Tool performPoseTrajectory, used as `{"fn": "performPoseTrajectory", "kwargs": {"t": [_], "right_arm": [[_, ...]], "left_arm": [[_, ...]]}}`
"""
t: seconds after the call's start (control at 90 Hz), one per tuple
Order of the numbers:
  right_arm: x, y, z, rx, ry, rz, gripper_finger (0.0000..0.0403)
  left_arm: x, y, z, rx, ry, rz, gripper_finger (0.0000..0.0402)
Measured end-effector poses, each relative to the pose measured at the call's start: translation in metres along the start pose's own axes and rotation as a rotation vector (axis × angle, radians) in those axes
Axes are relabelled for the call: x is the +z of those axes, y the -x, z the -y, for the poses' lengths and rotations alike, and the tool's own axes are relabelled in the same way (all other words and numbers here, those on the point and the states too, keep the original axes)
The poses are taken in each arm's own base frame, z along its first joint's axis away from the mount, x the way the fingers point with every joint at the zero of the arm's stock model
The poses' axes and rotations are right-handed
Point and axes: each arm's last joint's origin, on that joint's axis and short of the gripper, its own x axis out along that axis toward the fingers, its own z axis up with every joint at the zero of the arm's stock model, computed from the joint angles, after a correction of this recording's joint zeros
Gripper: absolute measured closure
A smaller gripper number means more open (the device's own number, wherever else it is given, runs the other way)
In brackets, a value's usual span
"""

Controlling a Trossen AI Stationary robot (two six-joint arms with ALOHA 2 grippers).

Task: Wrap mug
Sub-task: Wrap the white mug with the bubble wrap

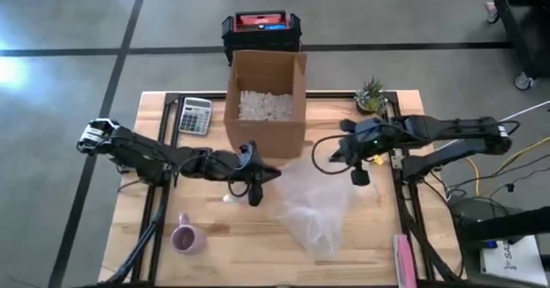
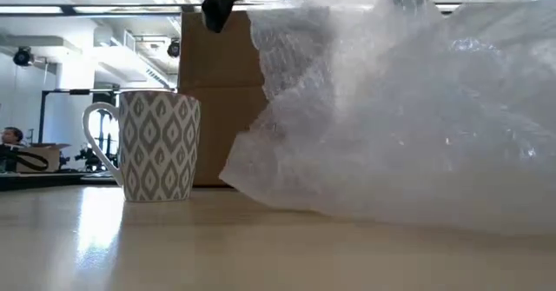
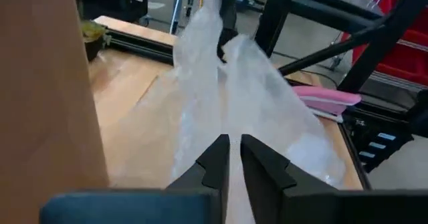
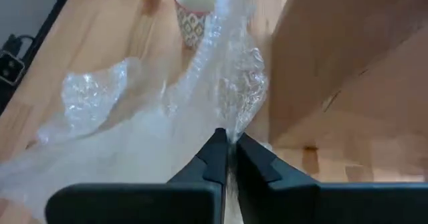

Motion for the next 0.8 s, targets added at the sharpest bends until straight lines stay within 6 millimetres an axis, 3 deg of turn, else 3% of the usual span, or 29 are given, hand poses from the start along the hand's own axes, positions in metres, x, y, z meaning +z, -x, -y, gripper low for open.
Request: {"fn": "performPoseTrajectory", "kwargs": {"t": [0.233, 0.422, 0.633, 0.8], "right_arm": [[0.000, 0.002, 0.000, 0.003, 0.022, 0.011, 0.0401], [0.003, 0.002, -0.002, 0.009, 0.048, 0.044, 0.0400], [0.005, 0.001, -0.009, 0.032, 0.064, 0.051, 0.0401], [0.003, 0.001, -0.010, 0.036, 0.060, 0.036, 0.0401]], "left_arm": [[0.023, 0.007, 0.002, 0.045, -0.097, -0.104, 0.0239], [0.013, -0.014, -0.006, 0.104, -0.113, -0.183, 0.0170], [0.012, -0.027, -0.008, 0.122, -0.120, -0.216, 0.0142], [0.039, -0.014, 0.001, 0.112, -0.121, -0.196, 0.0151]]}}
